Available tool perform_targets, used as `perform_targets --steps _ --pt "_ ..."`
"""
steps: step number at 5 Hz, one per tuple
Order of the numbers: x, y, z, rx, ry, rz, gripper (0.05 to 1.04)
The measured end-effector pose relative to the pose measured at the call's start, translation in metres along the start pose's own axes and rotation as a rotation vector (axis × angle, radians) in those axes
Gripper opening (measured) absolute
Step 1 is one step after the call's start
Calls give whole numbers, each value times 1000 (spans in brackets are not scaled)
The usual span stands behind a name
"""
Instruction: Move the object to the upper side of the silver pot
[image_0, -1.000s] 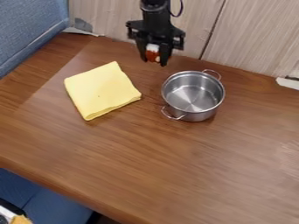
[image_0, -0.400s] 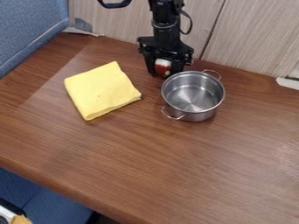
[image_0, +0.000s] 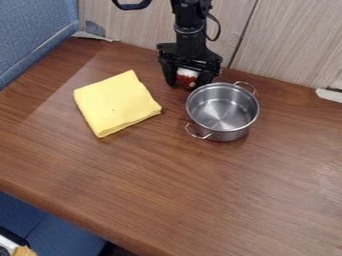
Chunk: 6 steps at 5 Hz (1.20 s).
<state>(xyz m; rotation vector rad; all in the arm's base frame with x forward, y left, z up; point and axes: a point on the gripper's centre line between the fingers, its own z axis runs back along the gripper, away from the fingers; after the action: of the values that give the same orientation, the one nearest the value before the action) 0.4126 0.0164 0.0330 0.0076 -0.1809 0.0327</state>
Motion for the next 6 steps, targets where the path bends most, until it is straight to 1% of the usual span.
perform_targets --steps 1,2,4,5,6 --pt "-3 -3 10 5 -14 -2 1001" --pt "-4 -2 29 13 -54 10 1001" --pt "-16 1 80 20 -160 39 1001" --pt "-23 5 83 -2 -164 46 1001" --pt "-30 6 77 5 -141 46 1001"
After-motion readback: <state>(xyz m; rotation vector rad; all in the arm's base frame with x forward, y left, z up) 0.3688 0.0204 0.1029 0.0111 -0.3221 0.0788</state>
